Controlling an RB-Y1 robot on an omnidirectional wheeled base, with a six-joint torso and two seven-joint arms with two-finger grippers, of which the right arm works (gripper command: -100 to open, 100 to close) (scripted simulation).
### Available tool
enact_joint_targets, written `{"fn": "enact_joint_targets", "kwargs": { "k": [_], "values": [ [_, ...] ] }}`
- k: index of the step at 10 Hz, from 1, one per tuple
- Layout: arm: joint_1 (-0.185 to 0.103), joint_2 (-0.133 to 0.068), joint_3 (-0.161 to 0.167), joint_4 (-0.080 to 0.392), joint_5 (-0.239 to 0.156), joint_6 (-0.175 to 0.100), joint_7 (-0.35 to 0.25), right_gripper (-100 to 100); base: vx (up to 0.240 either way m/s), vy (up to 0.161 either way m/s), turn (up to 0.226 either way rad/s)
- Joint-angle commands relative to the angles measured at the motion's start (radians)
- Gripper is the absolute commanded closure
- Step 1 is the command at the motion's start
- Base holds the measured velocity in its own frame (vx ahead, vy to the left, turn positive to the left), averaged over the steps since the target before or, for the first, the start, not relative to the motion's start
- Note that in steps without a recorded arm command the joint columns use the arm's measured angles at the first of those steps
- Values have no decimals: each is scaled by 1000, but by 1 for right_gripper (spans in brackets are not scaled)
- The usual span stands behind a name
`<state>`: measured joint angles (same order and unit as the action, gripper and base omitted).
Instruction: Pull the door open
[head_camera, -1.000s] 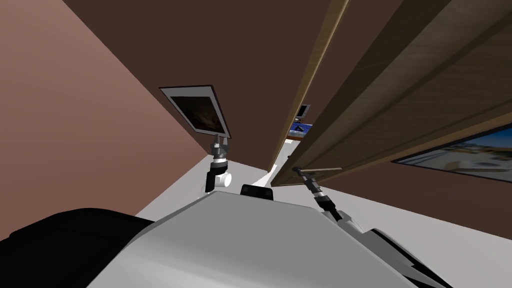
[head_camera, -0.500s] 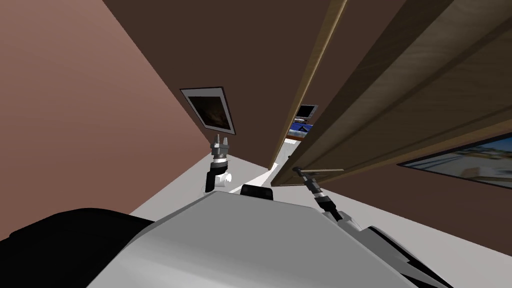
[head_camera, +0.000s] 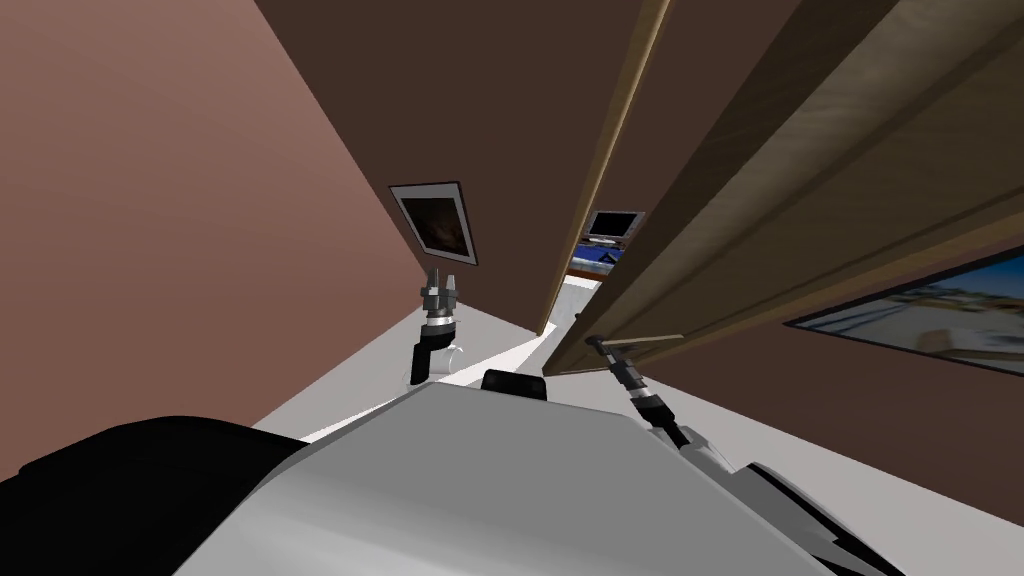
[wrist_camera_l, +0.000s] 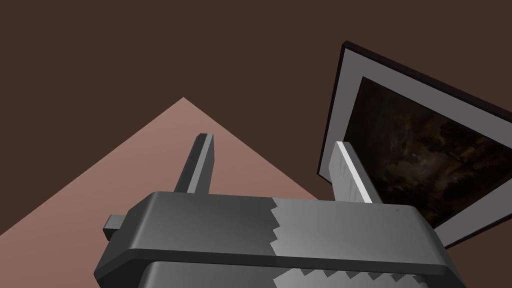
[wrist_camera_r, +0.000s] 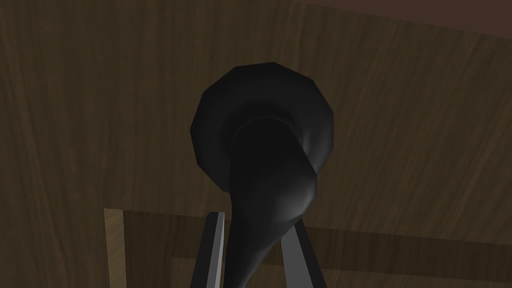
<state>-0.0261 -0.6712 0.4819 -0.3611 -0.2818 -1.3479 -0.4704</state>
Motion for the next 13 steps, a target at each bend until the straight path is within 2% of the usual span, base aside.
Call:
{"fn": "enact_joint_targets", "kwargs": {
  "k": [1, 3, 4, 5, 7, 8, 10, 11, 13],
  "values": [
    [-28, 9, 1, 50, 2, -22, -5, 100, 1, 4, -37],
    [-26, 5, 8, 59, -6, -32, -5, 100, -176, -98, 205],
    [-24, 8, 8, 54, -3, -26, -6, 100, -96, -66, 80],
    [-41, 19, 39, 77, -29, -34, -8, 100, -84, -43, 99],
    [-62, 29, 79, 113, -65, -47, -12, 100, -172, -63, 147],
    [-62, 29, 79, 113, -65, -47, -12, 100, -128, -67, 49],
    [-62, 29, 79, 79, -65, -47, -12, 100, -18, -21, -30],
    [-62, 29, 79, 113, -65, -47, -12, 100, 14, 6, 11],
    [-68, 32, 90, 123, -75, -50, -13, 100, -4, 2, 15]
  ]
}}
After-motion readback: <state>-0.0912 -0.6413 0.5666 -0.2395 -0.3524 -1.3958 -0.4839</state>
